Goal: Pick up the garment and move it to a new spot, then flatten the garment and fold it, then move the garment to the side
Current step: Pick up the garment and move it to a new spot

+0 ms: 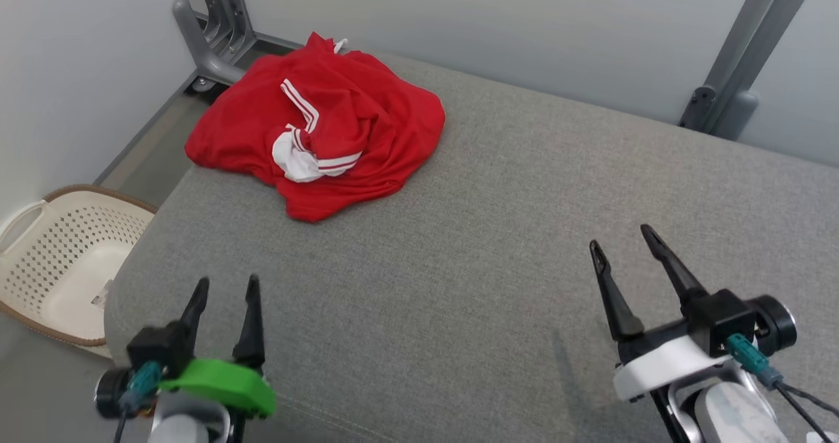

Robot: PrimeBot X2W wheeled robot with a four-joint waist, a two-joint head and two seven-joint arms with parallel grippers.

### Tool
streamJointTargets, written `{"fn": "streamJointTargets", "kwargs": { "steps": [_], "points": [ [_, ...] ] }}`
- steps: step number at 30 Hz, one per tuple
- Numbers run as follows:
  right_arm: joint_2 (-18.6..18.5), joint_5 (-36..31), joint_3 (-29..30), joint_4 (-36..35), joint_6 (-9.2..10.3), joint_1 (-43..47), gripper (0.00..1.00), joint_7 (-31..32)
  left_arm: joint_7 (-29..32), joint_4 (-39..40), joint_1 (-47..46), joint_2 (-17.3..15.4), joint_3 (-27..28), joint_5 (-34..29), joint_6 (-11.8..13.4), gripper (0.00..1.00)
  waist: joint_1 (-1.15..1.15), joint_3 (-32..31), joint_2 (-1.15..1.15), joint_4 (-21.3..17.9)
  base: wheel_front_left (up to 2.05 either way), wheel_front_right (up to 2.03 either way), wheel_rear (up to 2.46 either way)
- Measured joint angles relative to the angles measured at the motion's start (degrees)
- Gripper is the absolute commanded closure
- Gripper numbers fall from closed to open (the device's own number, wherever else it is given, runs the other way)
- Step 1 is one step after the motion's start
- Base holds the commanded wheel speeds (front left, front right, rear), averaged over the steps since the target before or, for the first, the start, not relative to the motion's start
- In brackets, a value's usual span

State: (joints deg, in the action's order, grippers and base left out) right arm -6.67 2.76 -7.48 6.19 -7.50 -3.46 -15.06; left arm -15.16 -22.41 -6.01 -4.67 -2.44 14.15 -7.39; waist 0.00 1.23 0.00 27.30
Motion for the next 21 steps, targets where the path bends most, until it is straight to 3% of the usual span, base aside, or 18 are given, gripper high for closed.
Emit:
{"fn": "streamJointTargets", "kwargs": {
  "steps": [4, 11, 20, 21],
  "points": [
    [-2.69, -0.32, -1.02, -1.08, 0.00, -4.36, 0.00, 0.00, 1.27, -6.78, -12.84, -1.80, -6.77, 1.96, 0.00, 0.00, 0.00, 3.97, 0.00, -0.29, 0.00, 0.00, 0.00],
    [-3.86, -0.37, -3.09, -1.54, -0.01, -9.35, 0.00, 0.01, 7.59, -18.19, -32.09, -5.76, -12.15, 6.70, -0.01, 0.00, 0.00, 12.61, 0.00, -2.74, 0.00, 0.00, 0.00],
    [-2.67, -0.37, -3.48, -1.60, -0.01, -13.14, 0.00, 0.00, 16.79, -30.90, -43.41, -10.29, -13.46, 11.35, 0.01, 0.00, 0.01, 21.34, 0.00, -9.99, 0.00, 0.00, 0.00],
    [-2.43, -0.37, -3.48, -1.56, -0.01, -13.35, 0.00, 0.00, 17.14, -32.33, -43.91, -10.72, -13.24, 11.40, 0.13, 0.24, 0.01, 21.95, 0.00, -11.01, 0.00, 0.00, 0.00]
  ]
}}
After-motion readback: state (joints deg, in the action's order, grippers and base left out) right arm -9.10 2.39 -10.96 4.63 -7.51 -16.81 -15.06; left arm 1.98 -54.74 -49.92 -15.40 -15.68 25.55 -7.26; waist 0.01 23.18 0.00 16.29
